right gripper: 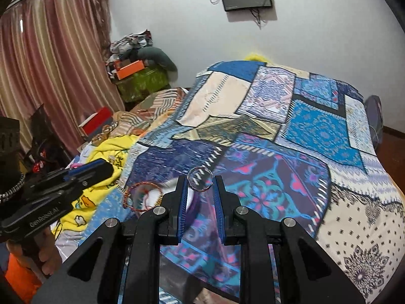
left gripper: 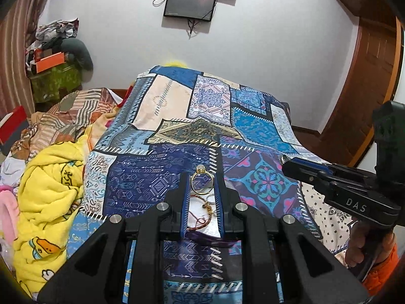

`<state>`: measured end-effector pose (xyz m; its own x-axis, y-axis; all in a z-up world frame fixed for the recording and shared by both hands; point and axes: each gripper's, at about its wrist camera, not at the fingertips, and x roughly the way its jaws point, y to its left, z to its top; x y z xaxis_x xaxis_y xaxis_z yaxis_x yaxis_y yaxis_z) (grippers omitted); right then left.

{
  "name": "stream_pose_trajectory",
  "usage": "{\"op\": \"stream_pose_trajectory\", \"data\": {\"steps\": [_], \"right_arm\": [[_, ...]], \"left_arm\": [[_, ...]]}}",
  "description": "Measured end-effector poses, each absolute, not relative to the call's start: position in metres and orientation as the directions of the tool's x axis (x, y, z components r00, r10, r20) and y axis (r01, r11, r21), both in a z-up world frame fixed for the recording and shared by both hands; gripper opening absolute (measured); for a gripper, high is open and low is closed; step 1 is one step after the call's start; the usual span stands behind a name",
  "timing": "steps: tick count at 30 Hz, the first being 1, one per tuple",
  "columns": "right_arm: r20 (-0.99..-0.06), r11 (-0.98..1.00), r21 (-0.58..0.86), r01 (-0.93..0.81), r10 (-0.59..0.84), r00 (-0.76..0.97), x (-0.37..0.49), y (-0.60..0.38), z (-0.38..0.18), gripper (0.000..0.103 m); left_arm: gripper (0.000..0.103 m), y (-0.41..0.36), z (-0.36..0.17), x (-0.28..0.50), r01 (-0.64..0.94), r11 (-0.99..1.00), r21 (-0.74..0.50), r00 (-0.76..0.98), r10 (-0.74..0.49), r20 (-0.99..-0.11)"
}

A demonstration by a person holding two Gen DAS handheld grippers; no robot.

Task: Organize jewelry
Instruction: 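Carry both rings over the heart tin and open both grippers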

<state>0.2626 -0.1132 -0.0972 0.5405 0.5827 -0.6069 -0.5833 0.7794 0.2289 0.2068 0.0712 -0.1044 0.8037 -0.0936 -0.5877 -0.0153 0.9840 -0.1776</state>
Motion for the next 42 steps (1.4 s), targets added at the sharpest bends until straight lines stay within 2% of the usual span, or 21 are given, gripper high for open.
{"op": "stream_pose_trajectory", "data": {"steps": [19, 42], "right_arm": [[-0.697, 0.747, 0.222, -0.627, 0.571, 0.434, 0.265, -0.072, -0.145, 0.018], [-0.715, 0.745, 0.118, -0.657, 0.523, 0.464, 0.255, -0.058, -0.146, 0.019]], "left_arm": [[0.017, 0.068, -0.156, 0.225, 0.026, 0.977, -0.211, 0.731, -0.162, -0.663], [0.017, 0.074, -0.152, 0.225, 0.021, 0.979, -0.2, 0.726, -0.153, -0.67]]}}
